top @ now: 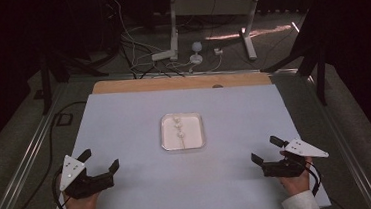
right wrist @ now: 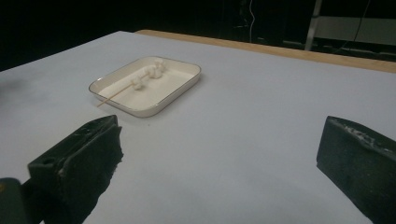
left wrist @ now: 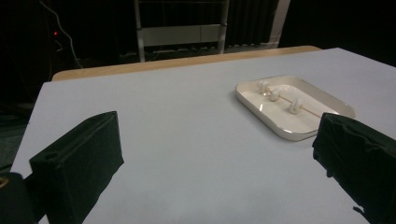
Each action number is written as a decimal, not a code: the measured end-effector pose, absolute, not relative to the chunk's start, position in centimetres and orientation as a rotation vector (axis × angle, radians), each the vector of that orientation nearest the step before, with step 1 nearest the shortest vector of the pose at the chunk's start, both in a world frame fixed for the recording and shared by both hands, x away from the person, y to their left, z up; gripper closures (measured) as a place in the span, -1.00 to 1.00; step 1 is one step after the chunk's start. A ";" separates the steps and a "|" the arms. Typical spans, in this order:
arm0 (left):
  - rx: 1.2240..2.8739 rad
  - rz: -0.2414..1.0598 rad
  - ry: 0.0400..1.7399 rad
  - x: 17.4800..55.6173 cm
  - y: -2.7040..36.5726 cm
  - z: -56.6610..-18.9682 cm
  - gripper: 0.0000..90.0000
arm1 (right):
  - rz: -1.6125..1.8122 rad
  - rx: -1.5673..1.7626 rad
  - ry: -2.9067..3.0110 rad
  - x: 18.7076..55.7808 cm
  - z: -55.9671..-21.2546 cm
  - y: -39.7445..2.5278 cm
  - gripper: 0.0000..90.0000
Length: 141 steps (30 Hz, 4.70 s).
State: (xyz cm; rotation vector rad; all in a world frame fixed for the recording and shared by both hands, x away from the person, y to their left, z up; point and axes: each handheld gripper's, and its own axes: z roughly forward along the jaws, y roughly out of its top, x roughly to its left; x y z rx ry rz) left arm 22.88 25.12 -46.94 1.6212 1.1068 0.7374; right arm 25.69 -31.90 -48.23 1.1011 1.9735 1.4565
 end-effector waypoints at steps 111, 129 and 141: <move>2.142 0.463 1.181 35.2 5.3 -51.7 0.29 | 1.383 1.107 1.960 25.8 -48.5 -31.5 -1.00; 2.041 0.352 1.200 34.5 8.3 -49.8 1.00 | 1.387 1.106 1.965 25.8 -48.5 -31.4 -1.00; 1.981 0.365 1.130 31.6 11.4 -47.5 1.00 | 1.455 1.033 1.978 26.7 -46.2 -29.1 -1.00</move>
